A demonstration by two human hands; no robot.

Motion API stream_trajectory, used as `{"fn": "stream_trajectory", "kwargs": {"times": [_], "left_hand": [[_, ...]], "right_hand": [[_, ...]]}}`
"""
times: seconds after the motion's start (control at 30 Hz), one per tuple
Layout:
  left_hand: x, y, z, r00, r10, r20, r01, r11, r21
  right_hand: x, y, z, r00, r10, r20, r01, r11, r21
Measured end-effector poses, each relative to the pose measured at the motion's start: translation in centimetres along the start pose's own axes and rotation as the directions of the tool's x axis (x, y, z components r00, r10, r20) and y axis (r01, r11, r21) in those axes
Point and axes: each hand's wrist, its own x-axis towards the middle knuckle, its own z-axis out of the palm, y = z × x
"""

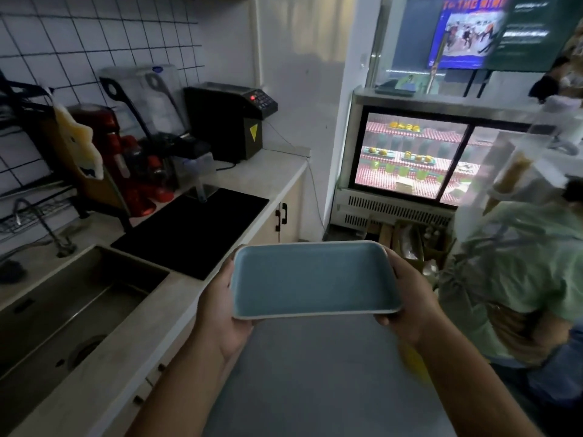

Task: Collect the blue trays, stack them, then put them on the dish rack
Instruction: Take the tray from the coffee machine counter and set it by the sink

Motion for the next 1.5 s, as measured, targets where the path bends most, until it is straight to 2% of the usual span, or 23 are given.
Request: {"fn": "stream_trajectory", "kwargs": {"times": [0.2,0.4,0.57,0.7,0.8,0.93,0.97,1.03,1.13,1.23,1.33,1.4,1.5], "left_hand": [[11.4,1.4,0.4,0.999,0.008,-0.048,-0.009,1.000,-0.017],[24.5,3.3,-0.9,0.990,0.089,-0.112,-0.093,0.995,-0.033],[33.3,6.6,-3.0,0.965,0.134,-0.225,-0.153,0.986,-0.069],[37.6,9.1,-5.5,0.908,0.160,-0.387,-0.203,0.977,-0.071],[39.8,9.6,-7.7,0.829,0.201,-0.523,-0.265,0.963,-0.051],[41.6,9.8,-9.4,0.698,0.251,-0.671,-0.352,0.936,-0.016],[42.3,9.6,-10.0,0.620,0.274,-0.735,-0.385,0.923,0.019],[42.8,9.2,-10.6,0.549,0.311,-0.776,-0.371,0.922,0.106],[43.7,6.7,-12.1,0.400,0.296,-0.867,-0.317,0.933,0.172],[44.1,4.7,-12.3,0.218,0.307,-0.926,-0.326,0.918,0.227],[44.2,2.8,-13.0,0.035,0.321,-0.946,-0.269,0.915,0.300],[44.2,1.8,-13.8,-0.007,0.299,-0.954,-0.237,0.926,0.293],[44.4,0.6,-15.0,-0.007,0.261,-0.965,-0.216,0.942,0.257]], "right_hand": [[12.5,-2.3,2.9,0.998,0.016,0.060,-0.012,0.998,-0.068],[27.6,-3.5,8.7,0.991,0.022,0.135,-0.007,0.994,-0.109],[38.6,-4.9,15.6,0.991,0.064,0.115,-0.042,0.982,-0.185],[44.2,-5.5,21.7,0.972,0.094,0.215,-0.035,0.965,-0.260],[47.6,-5.3,25.5,0.954,0.112,0.279,-0.013,0.942,-0.334],[52.2,-4.0,30.1,0.903,0.081,0.422,0.146,0.865,-0.480],[53.9,-3.3,32.1,0.869,0.093,0.486,0.184,0.851,-0.492],[55.2,-1.9,33.6,0.850,0.097,0.518,0.190,0.861,-0.472],[56.8,1.0,35.3,0.814,0.077,0.576,0.221,0.876,-0.429],[58.5,4.5,36.8,0.744,0.164,0.648,0.231,0.847,-0.479],[59.7,8.2,37.5,0.707,0.253,0.661,0.203,0.822,-0.532],[59.9,10.0,37.7,0.686,0.293,0.666,0.223,0.787,-0.575],[60.3,12.1,38.1,0.676,0.301,0.672,0.276,0.743,-0.610]]}}
